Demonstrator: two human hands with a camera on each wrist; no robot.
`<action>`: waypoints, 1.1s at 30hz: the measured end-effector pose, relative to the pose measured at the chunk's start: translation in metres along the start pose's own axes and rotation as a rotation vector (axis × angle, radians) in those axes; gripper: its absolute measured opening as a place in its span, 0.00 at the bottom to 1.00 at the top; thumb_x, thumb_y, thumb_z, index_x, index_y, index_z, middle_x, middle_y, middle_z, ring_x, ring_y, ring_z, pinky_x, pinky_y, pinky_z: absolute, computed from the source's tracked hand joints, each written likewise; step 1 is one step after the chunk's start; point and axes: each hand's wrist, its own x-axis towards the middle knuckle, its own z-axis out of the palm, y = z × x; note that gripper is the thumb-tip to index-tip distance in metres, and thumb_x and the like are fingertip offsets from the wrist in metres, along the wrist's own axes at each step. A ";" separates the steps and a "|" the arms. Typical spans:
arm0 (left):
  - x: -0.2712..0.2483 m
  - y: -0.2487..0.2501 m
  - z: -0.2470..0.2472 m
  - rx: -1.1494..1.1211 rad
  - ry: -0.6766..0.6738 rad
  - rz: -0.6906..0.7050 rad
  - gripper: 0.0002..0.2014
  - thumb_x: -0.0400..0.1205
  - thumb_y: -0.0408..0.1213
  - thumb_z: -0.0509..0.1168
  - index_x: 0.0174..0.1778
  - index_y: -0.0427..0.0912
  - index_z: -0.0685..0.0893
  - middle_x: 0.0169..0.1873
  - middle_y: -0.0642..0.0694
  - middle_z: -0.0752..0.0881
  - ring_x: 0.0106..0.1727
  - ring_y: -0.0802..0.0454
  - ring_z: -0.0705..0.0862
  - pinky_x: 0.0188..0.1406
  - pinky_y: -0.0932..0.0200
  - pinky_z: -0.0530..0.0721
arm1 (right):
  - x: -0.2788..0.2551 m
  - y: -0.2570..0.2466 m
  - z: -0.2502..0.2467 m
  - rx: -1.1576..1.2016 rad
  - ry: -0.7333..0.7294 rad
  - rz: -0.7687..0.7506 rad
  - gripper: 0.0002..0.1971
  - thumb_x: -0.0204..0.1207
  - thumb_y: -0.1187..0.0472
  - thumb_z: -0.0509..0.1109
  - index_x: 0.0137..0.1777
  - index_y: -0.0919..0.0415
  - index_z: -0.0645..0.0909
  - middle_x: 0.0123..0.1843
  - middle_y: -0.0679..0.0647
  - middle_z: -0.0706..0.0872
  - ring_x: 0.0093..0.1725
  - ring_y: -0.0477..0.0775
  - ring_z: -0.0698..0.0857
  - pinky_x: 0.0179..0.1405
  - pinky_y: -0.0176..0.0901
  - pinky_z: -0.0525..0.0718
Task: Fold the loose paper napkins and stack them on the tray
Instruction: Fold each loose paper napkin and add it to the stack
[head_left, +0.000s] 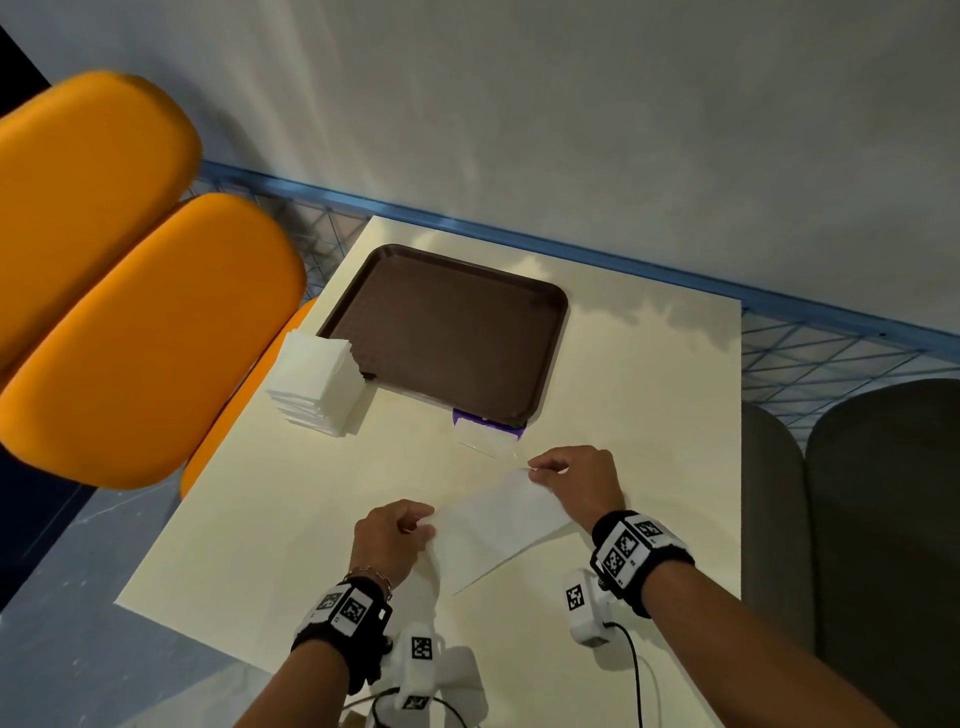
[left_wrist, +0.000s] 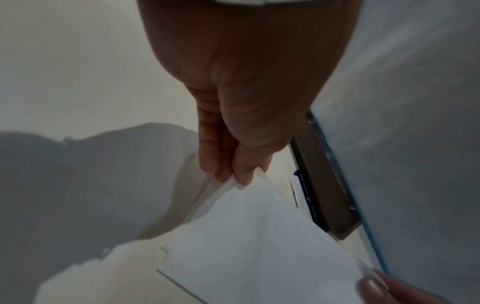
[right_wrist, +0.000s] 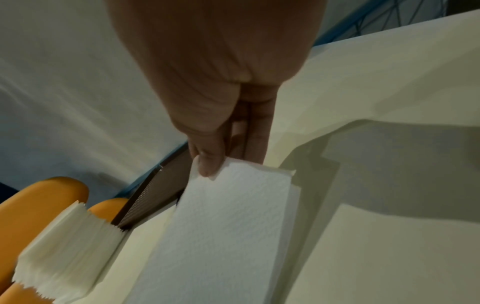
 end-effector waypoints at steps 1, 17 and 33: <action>0.000 -0.001 0.001 -0.024 0.009 -0.019 0.10 0.79 0.34 0.79 0.48 0.57 0.92 0.31 0.55 0.92 0.30 0.63 0.89 0.44 0.66 0.86 | 0.000 0.001 0.002 -0.017 0.021 0.008 0.04 0.75 0.59 0.85 0.49 0.55 0.97 0.47 0.47 0.96 0.50 0.47 0.91 0.61 0.40 0.85; -0.006 0.036 0.006 0.204 0.126 0.348 0.37 0.67 0.56 0.85 0.74 0.63 0.84 0.66 0.57 0.83 0.66 0.55 0.80 0.69 0.54 0.80 | -0.017 -0.059 -0.028 -0.142 -0.232 -0.285 0.03 0.81 0.58 0.80 0.52 0.49 0.94 0.47 0.41 0.94 0.49 0.40 0.89 0.57 0.39 0.88; -0.046 0.116 -0.053 -0.660 -0.091 0.137 0.09 0.82 0.46 0.78 0.48 0.43 0.96 0.45 0.46 0.96 0.43 0.53 0.91 0.45 0.55 0.90 | -0.047 -0.095 -0.053 0.556 -0.441 0.086 0.15 0.79 0.59 0.83 0.62 0.63 0.90 0.52 0.60 0.97 0.55 0.63 0.96 0.61 0.59 0.93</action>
